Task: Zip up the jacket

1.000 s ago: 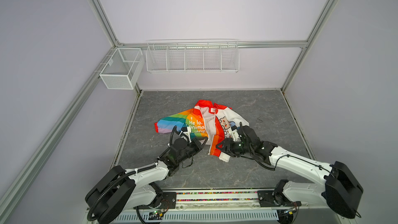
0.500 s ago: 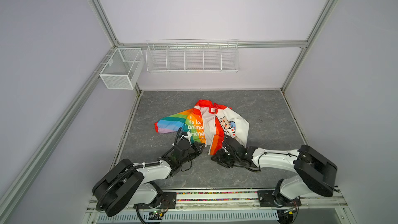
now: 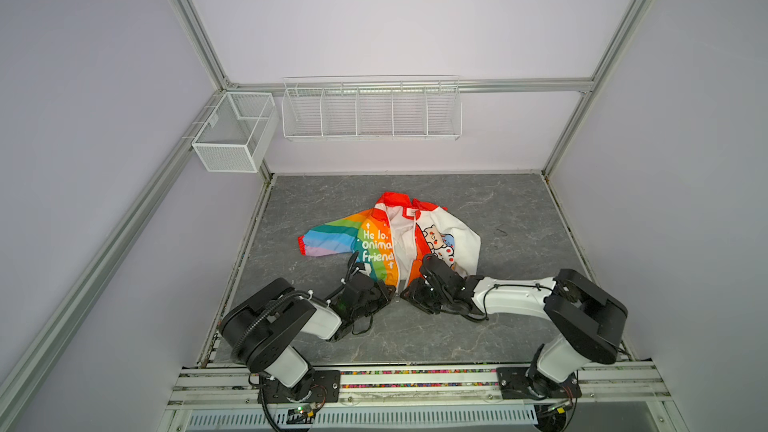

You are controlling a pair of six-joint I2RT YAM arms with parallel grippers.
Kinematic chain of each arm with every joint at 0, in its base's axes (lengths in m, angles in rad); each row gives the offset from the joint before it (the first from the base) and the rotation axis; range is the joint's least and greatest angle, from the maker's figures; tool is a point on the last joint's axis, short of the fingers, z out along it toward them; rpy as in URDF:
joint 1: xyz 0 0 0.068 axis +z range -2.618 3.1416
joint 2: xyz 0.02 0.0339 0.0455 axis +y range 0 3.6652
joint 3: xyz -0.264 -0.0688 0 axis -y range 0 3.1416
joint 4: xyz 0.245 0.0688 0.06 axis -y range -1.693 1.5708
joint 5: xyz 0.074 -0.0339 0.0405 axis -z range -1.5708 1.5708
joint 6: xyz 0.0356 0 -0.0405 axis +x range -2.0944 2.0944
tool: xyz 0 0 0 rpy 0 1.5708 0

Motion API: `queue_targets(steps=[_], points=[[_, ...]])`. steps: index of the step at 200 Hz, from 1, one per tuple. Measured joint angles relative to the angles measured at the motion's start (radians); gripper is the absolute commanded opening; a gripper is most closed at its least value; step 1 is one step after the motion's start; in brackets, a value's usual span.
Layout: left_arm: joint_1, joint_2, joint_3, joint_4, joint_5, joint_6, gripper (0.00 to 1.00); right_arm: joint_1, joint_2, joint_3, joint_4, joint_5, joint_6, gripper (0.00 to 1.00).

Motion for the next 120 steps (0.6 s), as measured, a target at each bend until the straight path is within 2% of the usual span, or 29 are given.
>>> queue_targets(steps=[76, 120], points=[[0.002, 0.030, 0.001, 0.045, 0.011, -0.014, 0.00, -0.026, 0.063, 0.050, -0.014, 0.008, -0.019, 0.33], [0.002, 0.041, 0.005, 0.054, 0.018, -0.018, 0.00, -0.029, 0.072, 0.052, -0.004, 0.004, -0.027, 0.29]])
